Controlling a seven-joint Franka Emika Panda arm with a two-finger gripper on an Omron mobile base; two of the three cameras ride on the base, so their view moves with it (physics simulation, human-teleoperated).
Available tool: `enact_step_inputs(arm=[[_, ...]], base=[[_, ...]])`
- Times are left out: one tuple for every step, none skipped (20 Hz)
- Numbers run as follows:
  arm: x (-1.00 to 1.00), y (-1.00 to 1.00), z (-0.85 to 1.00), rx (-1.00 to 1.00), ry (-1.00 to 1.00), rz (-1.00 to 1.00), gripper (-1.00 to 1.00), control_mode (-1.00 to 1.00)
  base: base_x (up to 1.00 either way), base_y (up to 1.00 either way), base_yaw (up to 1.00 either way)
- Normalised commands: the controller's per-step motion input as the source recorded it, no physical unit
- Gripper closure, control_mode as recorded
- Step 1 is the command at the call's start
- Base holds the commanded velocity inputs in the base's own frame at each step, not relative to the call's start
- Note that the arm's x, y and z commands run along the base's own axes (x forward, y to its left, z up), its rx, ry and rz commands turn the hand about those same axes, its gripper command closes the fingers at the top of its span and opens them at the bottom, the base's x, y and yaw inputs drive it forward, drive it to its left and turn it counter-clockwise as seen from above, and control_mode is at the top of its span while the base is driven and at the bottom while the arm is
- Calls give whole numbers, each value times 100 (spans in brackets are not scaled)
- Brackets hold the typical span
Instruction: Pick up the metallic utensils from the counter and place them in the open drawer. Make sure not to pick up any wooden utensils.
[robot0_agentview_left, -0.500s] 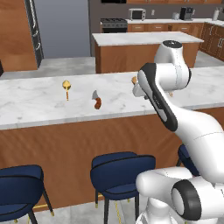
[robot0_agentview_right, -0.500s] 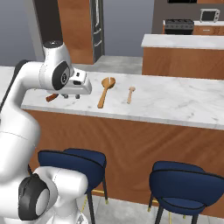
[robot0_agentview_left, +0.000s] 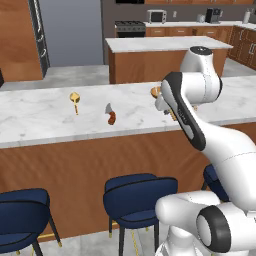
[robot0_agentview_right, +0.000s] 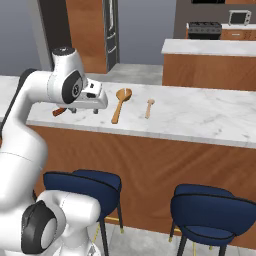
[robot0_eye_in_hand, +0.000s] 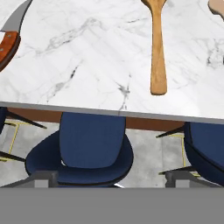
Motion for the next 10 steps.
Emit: enact_step_inputs(arm=[[0, 0, 0, 0, 0, 0, -100, -100], [0, 0, 0, 0, 0, 0, -100, -100], [0, 0, 0, 0, 0, 0, -100, -100], [0, 0, 0, 0, 0, 0, -100, -100], [0, 0, 0, 0, 0, 0, -100, -100], [0, 0, 0, 0, 0, 0, -100, -100], [0, 0, 0, 0, 0, 0, -100, -100], [0, 2, 0, 0, 0, 0, -100, -100], [0, 15, 0, 0, 0, 0, -100, -100], [0, 0, 0, 0, 0, 0, -100, 100]], base=[[0, 0, 0], [0, 0, 0], [0, 0, 0], [0, 0, 0], [0, 0, 0], [0, 0, 0], [0, 0, 0], [0, 0, 0], [0, 0, 0], [0, 43, 0]])
